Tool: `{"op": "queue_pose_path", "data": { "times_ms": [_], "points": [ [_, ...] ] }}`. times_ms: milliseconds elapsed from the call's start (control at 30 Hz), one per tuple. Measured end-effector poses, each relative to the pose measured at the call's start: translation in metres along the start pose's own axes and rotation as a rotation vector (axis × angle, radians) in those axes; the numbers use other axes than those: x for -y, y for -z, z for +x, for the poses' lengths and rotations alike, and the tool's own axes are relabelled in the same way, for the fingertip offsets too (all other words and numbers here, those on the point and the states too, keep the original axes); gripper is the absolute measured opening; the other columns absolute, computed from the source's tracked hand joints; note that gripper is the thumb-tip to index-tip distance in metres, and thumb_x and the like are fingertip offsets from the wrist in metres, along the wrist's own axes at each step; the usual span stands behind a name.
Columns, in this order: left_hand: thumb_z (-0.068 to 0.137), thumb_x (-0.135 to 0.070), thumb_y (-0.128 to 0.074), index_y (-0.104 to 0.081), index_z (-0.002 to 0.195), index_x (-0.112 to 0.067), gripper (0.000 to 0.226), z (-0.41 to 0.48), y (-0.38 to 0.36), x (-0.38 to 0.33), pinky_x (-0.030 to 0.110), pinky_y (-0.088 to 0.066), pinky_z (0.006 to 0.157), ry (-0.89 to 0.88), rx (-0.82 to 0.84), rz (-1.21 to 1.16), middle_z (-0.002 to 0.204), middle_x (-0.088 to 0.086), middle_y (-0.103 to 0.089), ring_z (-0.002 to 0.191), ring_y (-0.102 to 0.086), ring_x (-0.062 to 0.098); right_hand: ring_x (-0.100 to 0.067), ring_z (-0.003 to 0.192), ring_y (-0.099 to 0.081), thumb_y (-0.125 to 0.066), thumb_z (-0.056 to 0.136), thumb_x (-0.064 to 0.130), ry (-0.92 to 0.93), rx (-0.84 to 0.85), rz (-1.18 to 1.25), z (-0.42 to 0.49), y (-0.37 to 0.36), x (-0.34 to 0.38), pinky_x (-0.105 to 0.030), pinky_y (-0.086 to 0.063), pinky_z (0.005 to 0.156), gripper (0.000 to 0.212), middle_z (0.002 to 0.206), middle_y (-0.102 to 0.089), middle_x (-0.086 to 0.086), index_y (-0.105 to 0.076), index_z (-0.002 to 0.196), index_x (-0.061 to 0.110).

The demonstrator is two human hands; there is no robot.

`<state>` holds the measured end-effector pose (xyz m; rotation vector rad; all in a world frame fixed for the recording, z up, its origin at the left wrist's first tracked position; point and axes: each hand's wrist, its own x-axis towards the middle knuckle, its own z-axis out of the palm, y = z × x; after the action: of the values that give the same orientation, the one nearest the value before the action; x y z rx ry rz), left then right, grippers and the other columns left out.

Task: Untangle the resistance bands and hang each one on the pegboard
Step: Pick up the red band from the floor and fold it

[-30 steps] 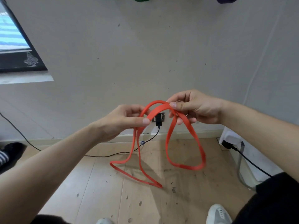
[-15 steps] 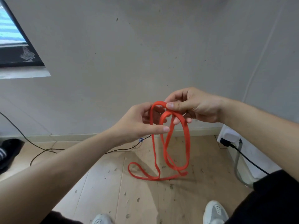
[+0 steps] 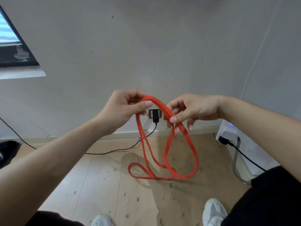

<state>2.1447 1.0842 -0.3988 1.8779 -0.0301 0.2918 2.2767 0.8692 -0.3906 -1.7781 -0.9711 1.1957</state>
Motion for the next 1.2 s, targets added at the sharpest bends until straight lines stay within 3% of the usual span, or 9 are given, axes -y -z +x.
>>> {"op": "queue_pose_path", "data": {
  "times_ms": [100,233,333,533,667,767,1000,1133,1200],
  "points": [
    [0.091,-0.007,-0.069,-0.073,0.095,-0.009,0.006,0.002,0.011,0.002,0.023,-0.059,0.076,0.032,-0.109,-0.058,0.073,-0.007,-0.069,0.072,-0.066,0.011,-0.023,0.080,-0.073,-0.067,0.091,0.012,-0.048,0.039,-0.053,0.001,0.002,-0.007,-0.027,-0.054,0.054,0.009,0.093,-0.072,-0.008,-0.064,0.099,0.010],
    [0.091,-0.011,-0.070,-0.074,0.096,-0.012,0.006,0.002,0.024,0.011,0.028,-0.059,0.082,0.078,-0.186,-0.061,0.074,-0.006,-0.069,0.072,-0.066,0.014,-0.022,0.078,-0.072,-0.067,0.090,0.010,-0.075,-0.009,-0.058,0.003,0.005,-0.011,-0.025,-0.050,0.051,0.005,0.088,-0.068,-0.009,-0.064,0.094,0.009],
    [0.090,-0.013,-0.072,-0.073,0.098,-0.012,0.008,0.000,0.028,0.015,0.025,-0.056,0.078,0.110,-0.126,0.014,0.073,-0.007,-0.068,0.071,-0.064,0.012,-0.022,0.077,-0.074,-0.070,0.087,0.010,-0.056,-0.062,-0.011,0.003,0.007,-0.011,-0.024,-0.051,0.051,0.005,0.086,-0.069,-0.011,-0.066,0.091,0.009],
    [0.072,-0.029,-0.081,-0.074,0.105,-0.010,0.039,-0.008,0.017,0.010,0.025,-0.056,0.078,0.164,0.125,0.069,0.079,0.000,-0.070,0.076,-0.066,0.013,-0.021,0.071,-0.074,-0.073,0.079,0.015,0.043,-0.133,0.099,0.003,-0.003,-0.002,-0.022,-0.048,0.048,0.010,0.083,-0.071,-0.012,-0.072,0.088,0.012],
    [0.083,-0.014,-0.078,-0.073,0.103,-0.002,0.025,-0.007,-0.011,0.001,0.020,-0.053,0.069,0.065,0.150,0.044,0.078,-0.002,-0.073,0.070,-0.066,0.007,-0.020,0.071,-0.073,-0.074,0.080,0.015,0.072,-0.117,0.098,0.008,-0.014,0.004,-0.022,-0.048,0.046,0.018,0.085,-0.069,-0.015,-0.069,0.095,0.006],
    [0.084,-0.018,-0.078,-0.076,0.095,-0.006,0.016,-0.005,-0.014,-0.001,0.020,-0.051,0.064,0.013,0.128,0.110,0.075,-0.002,-0.073,0.065,-0.063,0.007,-0.021,0.076,-0.073,-0.074,0.080,0.017,0.064,-0.076,0.102,0.007,-0.015,0.006,-0.023,-0.049,0.047,0.019,0.091,-0.068,-0.016,-0.069,0.095,0.008],
    [0.082,-0.024,-0.075,-0.075,0.090,-0.017,0.011,0.003,0.009,-0.001,0.020,-0.056,0.068,-0.046,-0.146,0.097,0.070,-0.006,-0.071,0.065,-0.066,0.009,-0.022,0.082,-0.074,-0.070,0.087,0.007,-0.021,-0.024,0.085,0.005,-0.005,-0.006,-0.021,-0.046,0.044,0.019,0.106,-0.071,-0.011,-0.068,0.104,0.013],
    [0.087,-0.020,-0.075,-0.075,0.090,-0.019,0.003,0.006,0.024,0.007,0.023,-0.057,0.070,-0.043,-0.282,0.101,0.064,-0.010,-0.069,0.062,-0.064,0.010,-0.024,0.083,-0.073,-0.070,0.089,0.006,-0.062,-0.114,-0.021,0.005,0.002,-0.016,-0.025,-0.049,0.050,0.019,0.108,-0.073,-0.013,-0.068,0.108,0.009],
    [0.090,-0.016,-0.074,-0.075,0.092,-0.015,0.002,0.008,0.030,0.011,0.027,-0.058,0.072,-0.022,-0.353,0.086,0.062,-0.010,-0.068,0.060,-0.062,0.009,-0.025,0.081,-0.073,-0.072,0.086,0.003,-0.062,-0.252,-0.092,0.007,0.004,-0.026,-0.029,-0.053,0.053,0.016,0.102,-0.072,-0.015,-0.069,0.102,0.008]
  ]
}}
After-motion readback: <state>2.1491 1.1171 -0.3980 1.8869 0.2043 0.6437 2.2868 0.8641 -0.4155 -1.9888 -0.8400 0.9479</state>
